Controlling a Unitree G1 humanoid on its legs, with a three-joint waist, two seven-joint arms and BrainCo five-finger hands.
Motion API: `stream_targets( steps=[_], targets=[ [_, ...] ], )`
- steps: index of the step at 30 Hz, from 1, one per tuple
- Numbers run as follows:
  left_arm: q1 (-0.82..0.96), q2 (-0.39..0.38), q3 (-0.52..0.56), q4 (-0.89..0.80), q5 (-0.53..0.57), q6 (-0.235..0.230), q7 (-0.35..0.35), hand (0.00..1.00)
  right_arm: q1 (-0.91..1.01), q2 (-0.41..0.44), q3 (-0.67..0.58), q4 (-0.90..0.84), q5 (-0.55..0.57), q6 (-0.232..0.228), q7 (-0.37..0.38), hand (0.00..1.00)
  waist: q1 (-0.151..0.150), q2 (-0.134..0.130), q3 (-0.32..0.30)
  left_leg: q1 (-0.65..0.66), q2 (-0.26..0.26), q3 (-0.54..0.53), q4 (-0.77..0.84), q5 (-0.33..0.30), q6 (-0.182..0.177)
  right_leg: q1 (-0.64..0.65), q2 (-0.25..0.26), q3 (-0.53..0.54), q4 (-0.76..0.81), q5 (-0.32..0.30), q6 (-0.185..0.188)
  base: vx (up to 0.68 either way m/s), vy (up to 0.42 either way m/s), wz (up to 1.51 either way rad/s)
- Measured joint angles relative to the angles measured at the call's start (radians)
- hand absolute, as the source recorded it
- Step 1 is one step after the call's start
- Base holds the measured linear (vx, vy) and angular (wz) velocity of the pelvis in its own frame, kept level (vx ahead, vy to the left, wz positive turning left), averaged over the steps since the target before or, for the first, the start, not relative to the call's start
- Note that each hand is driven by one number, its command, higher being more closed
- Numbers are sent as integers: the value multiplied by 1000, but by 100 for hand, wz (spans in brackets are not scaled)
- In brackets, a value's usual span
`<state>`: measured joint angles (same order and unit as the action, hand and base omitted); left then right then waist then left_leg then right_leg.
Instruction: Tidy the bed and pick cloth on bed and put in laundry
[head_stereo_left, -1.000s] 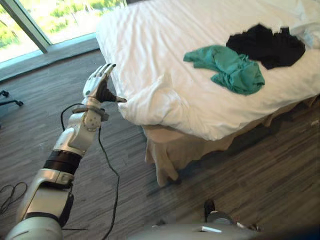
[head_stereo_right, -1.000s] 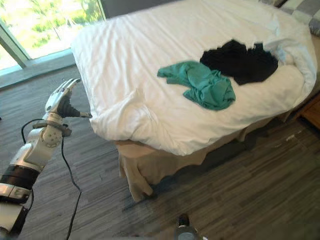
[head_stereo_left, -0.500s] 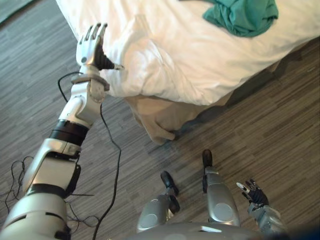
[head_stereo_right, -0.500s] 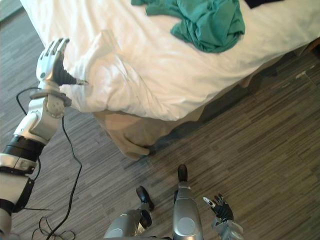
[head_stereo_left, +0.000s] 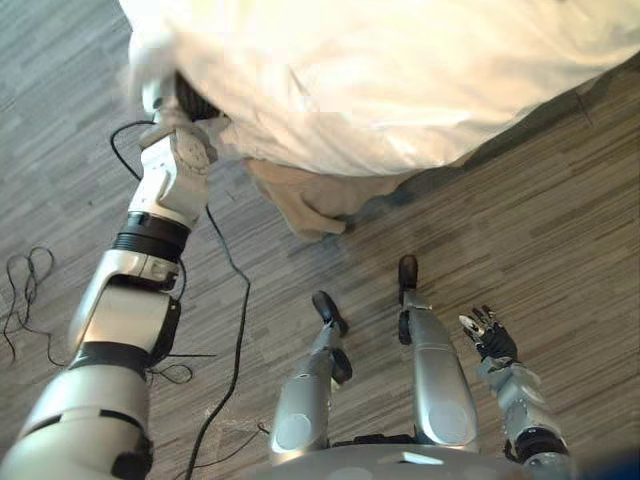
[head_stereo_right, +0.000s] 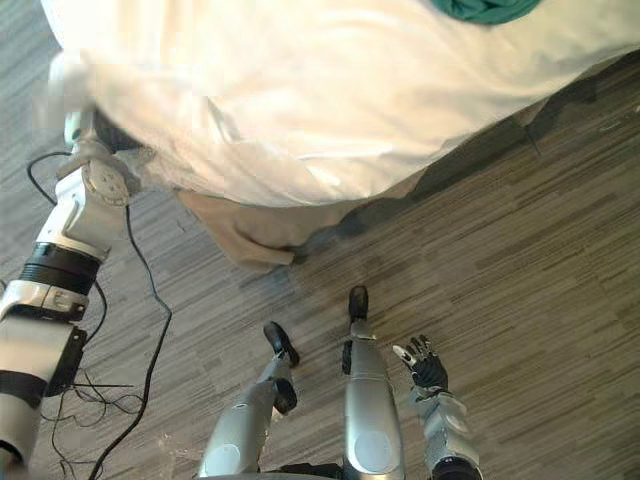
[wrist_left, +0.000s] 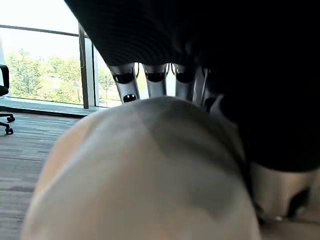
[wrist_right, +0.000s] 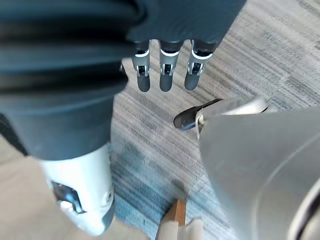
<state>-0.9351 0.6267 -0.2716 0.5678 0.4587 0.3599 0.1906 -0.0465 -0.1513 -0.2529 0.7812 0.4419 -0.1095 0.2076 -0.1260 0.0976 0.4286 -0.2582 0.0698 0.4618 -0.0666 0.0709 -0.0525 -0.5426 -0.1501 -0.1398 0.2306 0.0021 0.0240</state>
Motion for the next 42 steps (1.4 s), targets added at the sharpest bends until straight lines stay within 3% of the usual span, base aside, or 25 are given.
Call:
stream_targets(
  steps=[6,10,12,16,20,21,23,30,34,37,38,42],
  targets=[
    [83,-9,-81,-18,-17,-74,21,100,0,5,39,12,-27,20,-66,0,2,1,-1,49,-16,-6,0,0,0,60,-22,-11,-1,-5,7,71,19,8],
    [207,39,-112,-126,-96,-146,4,100,-14,-6,82,65,-48,33,-120,0,-10,11,-7,79,-32,-39,-1,0,0,114,-41,-29,-25,0,26,36,33,18],
    [285,70,-108,-183,-136,-201,-30,100,-29,-12,88,121,-74,53,-153,0,-23,25,-19,91,-35,-72,-2,0,0,158,-43,-63,-58,13,35,48,28,37],
    [425,118,-46,-278,-161,-299,-101,100,-29,-24,85,168,-110,83,-178,0,-20,41,-46,138,-39,-118,-3,0,0,262,-39,-110,-133,39,39,46,31,29],
    [621,126,7,-352,-202,-413,-178,100,-8,-20,85,213,-117,123,-192,0,1,53,-156,185,-29,-160,-15,-2,0,366,-19,-158,-221,60,39,63,-18,21],
    [670,116,10,-375,-211,-440,-197,0,7,-20,85,215,-117,130,-192,0,6,56,-183,207,-20,-176,-23,-12,1,398,-7,-170,-242,62,39,56,-39,12],
    [743,77,45,-394,-215,-469,-230,0,27,-18,84,219,-116,148,-192,0,8,56,-219,228,-5,-199,-30,-34,6,438,13,-189,-268,62,39,54,-38,18],
    [1003,-68,12,-308,-240,-465,-301,0,116,-11,68,239,-111,207,-170,0,26,14,-302,264,13,-250,-31,-46,-8,527,39,-246,-325,57,36,68,-34,20],
    [1147,-217,-26,-50,-199,-390,-289,0,134,9,53,263,-110,222,-162,0,60,-31,-336,289,24,-255,-31,-53,-18,556,49,-256,-325,44,34,39,-18,6],
    [1179,-307,-18,173,-99,-364,-208,0,133,33,30,276,-111,222,-139,0,73,-52,-350,303,24,-253,-31,-54,-18,570,49,-256,-325,43,35,0,0,0],
    [1188,-347,30,264,-62,-361,-158,0,137,37,27,278,-111,222,-131,0,79,-59,-355,315,23,-252,-32,-55,-18,581,48,-254,-325,43,35,0,0,0],
    [1196,-379,142,380,7,-346,-120,0,145,41,26,287,-110,218,-145,0,86,-66,-368,342,24,-244,-36,-57,-21,602,47,-244,-326,42,37,-45,7,-7]
  ],
)
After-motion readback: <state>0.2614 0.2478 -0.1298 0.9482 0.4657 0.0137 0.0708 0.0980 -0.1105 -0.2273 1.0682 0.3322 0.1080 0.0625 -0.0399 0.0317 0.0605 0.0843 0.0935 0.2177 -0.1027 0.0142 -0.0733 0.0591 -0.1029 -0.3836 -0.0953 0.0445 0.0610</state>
